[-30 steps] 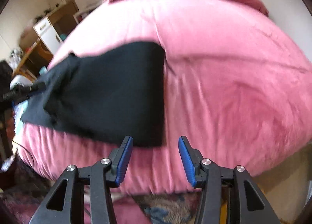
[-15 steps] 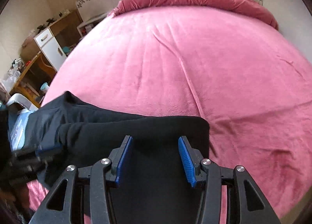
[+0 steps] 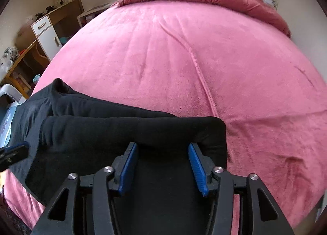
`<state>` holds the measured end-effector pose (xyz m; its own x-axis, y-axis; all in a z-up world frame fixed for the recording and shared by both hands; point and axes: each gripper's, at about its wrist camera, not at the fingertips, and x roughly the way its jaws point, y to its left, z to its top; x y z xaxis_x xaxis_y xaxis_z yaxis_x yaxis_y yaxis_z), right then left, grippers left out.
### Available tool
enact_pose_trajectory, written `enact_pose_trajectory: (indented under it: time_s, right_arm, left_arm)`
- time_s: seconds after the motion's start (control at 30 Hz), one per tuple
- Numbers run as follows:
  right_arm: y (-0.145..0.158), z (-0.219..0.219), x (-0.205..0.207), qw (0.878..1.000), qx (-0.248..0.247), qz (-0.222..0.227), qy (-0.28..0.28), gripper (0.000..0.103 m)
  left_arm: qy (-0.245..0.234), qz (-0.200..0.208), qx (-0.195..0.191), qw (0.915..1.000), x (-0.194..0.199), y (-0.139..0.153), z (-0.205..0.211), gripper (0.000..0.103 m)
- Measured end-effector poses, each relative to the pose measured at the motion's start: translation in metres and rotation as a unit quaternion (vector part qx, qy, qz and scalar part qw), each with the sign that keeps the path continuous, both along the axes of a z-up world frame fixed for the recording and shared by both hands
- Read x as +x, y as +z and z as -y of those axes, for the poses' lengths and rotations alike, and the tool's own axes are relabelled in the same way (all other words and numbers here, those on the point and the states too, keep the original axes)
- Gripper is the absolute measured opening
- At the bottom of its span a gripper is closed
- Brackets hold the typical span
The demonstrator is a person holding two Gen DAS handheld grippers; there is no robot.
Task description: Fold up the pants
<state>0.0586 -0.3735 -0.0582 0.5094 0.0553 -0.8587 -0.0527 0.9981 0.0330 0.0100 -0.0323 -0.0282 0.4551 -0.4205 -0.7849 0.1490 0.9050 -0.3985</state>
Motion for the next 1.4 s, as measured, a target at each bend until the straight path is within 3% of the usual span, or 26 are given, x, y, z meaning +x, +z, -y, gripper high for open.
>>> enact_pose_trajectory:
  time_s: [0.13,0.33,0.57,0.7,0.83,0.93,1.07,1.17,1.4]
  right_arm:
    - [0.017,-0.017,-0.014,0.999,0.005,0.033,0.004,0.062]
    - [0.024,-0.055,-0.038,0.998,0.026,0.041,0.040,0.065]
    - [0.011,-0.106,-0.060,0.994,0.044,0.017,0.097,0.065]
    - [0.003,-0.124,-0.065,0.993,0.043,0.001,0.111,0.065]
    - [-0.006,-0.128,-0.064,0.993,0.042,-0.007,0.113,0.067]
    - [-0.011,-0.121,-0.063,0.993,0.055,-0.014,0.105,0.070]
    - [-0.014,-0.116,-0.061,0.993,0.070,-0.015,0.096,0.070]
    - [-0.016,-0.116,-0.061,0.993,0.073,-0.013,0.094,0.071]
    - [-0.016,-0.115,-0.062,0.993,0.076,-0.013,0.092,0.071]
  left_arm:
    - [0.053,0.015,0.033,0.9979,-0.028,0.008,-0.042,0.044]
    - [0.097,0.020,0.057,0.9935,-0.057,0.013,-0.086,0.044]
    - [0.123,-0.015,0.043,0.9913,-0.071,-0.001,-0.106,0.044]
    - [0.151,-0.059,-0.008,0.9867,-0.073,-0.012,-0.130,0.044]
    - [0.204,-0.106,-0.096,0.9686,-0.088,-0.027,-0.174,0.043]
    - [0.259,-0.126,-0.158,0.9446,-0.103,-0.038,-0.212,0.042]
    - [0.308,-0.131,-0.198,0.9214,-0.112,-0.048,-0.242,0.042]
    - [0.345,-0.140,-0.206,0.9052,-0.113,-0.058,-0.256,0.042]
    - [0.383,-0.162,-0.214,0.8840,-0.106,-0.079,-0.268,0.042]
